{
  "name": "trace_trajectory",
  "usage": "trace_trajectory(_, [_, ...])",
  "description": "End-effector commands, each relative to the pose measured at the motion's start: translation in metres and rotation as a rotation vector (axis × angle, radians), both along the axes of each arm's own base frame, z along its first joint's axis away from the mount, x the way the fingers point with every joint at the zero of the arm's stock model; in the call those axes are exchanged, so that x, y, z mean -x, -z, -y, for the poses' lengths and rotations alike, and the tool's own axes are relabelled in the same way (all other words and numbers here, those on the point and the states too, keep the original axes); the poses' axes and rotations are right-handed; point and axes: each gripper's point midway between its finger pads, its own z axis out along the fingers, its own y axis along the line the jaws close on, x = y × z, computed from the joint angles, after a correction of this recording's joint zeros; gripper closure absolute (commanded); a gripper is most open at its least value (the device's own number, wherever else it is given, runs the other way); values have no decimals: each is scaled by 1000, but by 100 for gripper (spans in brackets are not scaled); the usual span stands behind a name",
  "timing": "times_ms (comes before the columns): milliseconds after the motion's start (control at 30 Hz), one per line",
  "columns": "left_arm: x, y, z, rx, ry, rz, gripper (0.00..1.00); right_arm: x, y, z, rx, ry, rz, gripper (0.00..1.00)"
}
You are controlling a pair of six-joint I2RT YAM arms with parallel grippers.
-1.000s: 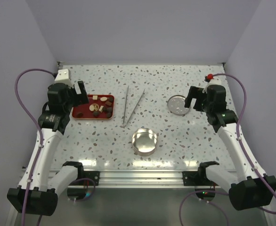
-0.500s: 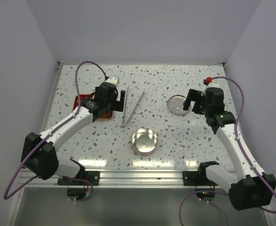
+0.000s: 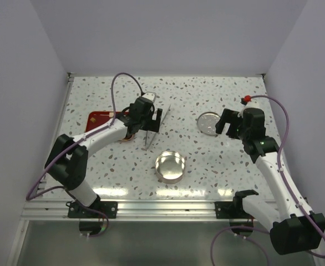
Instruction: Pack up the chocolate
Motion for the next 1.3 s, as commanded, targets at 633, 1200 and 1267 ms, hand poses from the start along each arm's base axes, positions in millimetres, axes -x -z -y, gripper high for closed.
trace_trajectory(633, [-21,58,30,0,67,-52,0,4,-3,-4,-31,-7,10,2])
trace_trajectory(1200, [-17,89,15,-78,2,-97,4,8,5,-5,-37,-11,-5,2])
trace_trajectory(1267, [-17,89,15,-79,9,-95,12,10,7,-8,-48,-25,-13,2])
